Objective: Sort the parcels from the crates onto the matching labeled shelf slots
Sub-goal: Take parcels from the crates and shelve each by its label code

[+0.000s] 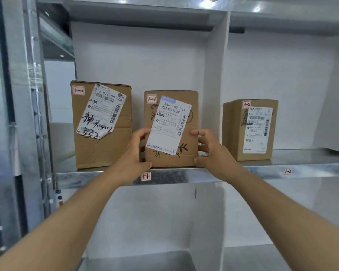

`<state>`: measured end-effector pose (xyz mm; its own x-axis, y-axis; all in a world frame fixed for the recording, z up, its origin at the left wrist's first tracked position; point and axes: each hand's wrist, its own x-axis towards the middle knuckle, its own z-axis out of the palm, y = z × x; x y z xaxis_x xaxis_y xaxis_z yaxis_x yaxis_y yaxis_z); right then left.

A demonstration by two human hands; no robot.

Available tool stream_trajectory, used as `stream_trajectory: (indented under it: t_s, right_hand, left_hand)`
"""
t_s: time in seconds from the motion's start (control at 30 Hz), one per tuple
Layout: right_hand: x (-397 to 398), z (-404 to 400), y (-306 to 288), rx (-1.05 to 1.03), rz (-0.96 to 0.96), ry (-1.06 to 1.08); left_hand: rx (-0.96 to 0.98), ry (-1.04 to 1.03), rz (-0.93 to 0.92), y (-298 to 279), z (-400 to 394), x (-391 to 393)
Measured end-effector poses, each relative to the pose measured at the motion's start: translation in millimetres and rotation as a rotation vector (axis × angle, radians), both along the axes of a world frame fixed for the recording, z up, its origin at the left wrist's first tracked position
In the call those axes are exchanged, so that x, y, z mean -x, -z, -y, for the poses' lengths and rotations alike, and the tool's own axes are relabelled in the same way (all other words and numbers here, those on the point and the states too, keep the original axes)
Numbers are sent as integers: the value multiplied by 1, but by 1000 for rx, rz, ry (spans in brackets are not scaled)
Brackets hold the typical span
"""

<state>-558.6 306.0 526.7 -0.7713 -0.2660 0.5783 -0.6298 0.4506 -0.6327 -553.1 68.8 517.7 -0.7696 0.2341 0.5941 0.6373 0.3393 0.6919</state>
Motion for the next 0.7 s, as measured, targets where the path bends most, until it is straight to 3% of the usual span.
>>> stream_trajectory:
  t_s: [0.3,0.7]
  right_hand:
    - [19,9,-5,-85,2,161]
    - [24,15,2,-175,-78,257]
  left_hand:
    - [195,-205,-23,-8,-7,24]
    - [249,-340,6,-6,-15,20]
